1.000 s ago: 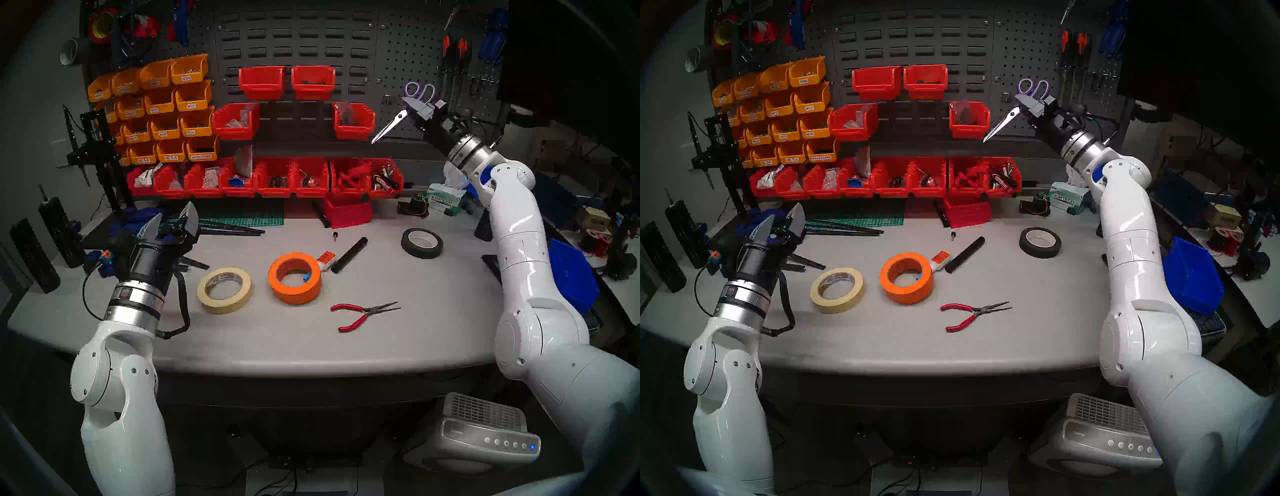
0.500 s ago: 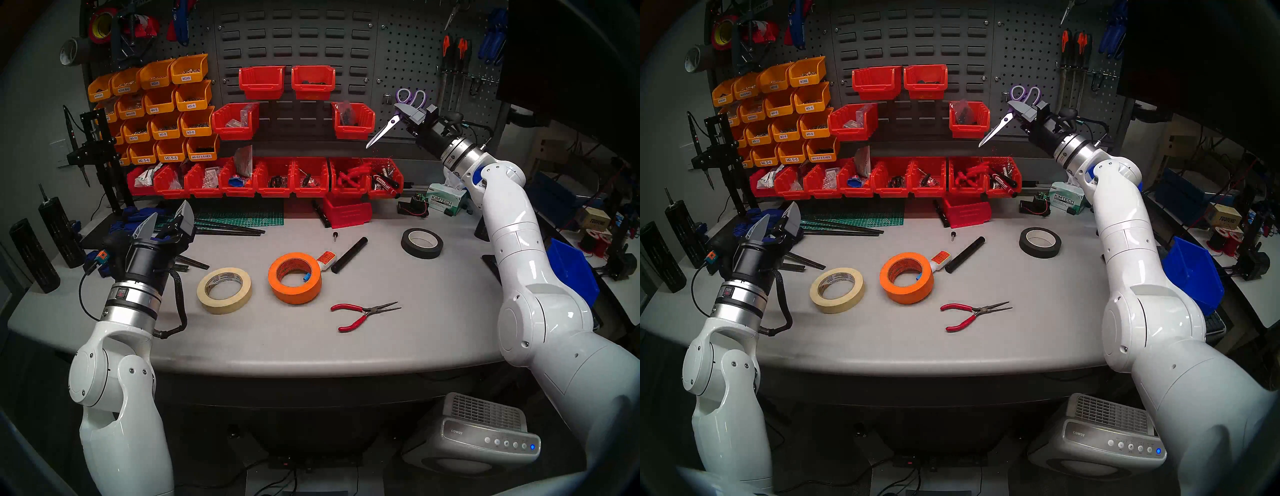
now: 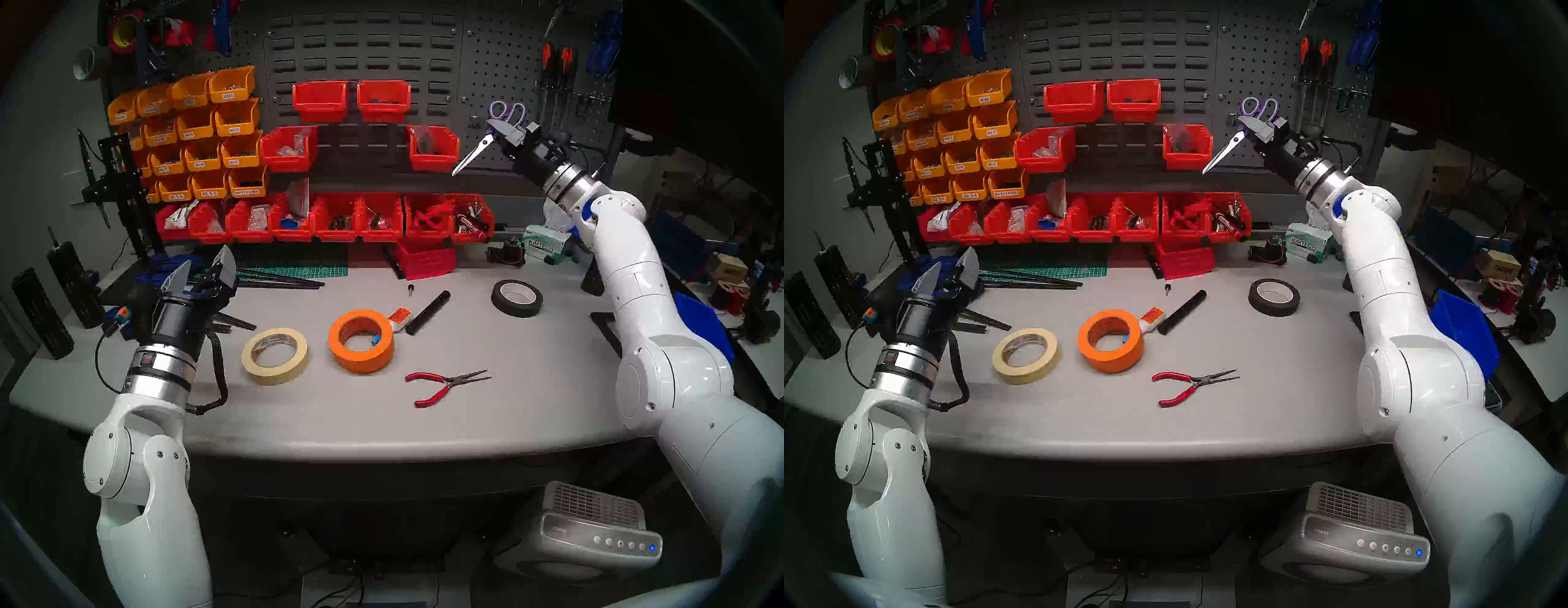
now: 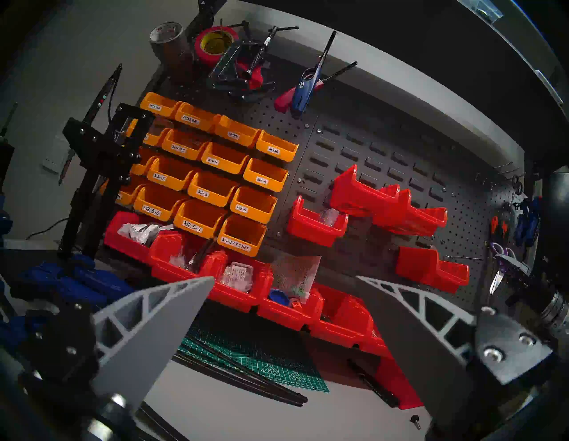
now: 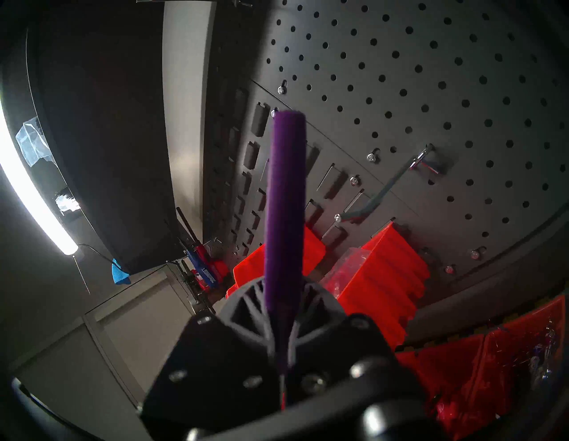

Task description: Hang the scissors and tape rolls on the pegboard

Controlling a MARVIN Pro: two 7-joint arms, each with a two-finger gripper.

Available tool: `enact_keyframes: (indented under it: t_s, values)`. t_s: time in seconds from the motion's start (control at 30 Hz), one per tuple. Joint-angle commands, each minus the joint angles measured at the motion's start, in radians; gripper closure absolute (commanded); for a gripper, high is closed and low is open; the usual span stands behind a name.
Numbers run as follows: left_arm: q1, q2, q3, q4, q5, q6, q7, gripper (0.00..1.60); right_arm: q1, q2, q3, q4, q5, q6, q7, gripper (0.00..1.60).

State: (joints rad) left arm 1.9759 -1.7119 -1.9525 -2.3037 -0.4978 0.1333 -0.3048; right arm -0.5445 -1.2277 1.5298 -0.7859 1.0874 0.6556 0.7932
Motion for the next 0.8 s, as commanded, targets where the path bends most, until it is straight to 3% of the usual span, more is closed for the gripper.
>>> enact_keyframes:
  t_s: [0.0, 0.77]
  values:
    - [-0.012, 0.003, 0.008, -0.041, -0.005, -0.015, 0.001, 0.00, 0.065, 0.018, -0.002, 0.006, -0.005, -0.017, 0.055, 1.60]
    - [-0.013, 0.002, 0.003, -0.039, -0.008, -0.024, 0.011, 0.00, 0.118, 0.009, -0.026, 0.107, -0.035, -0.047, 0.097, 1.60]
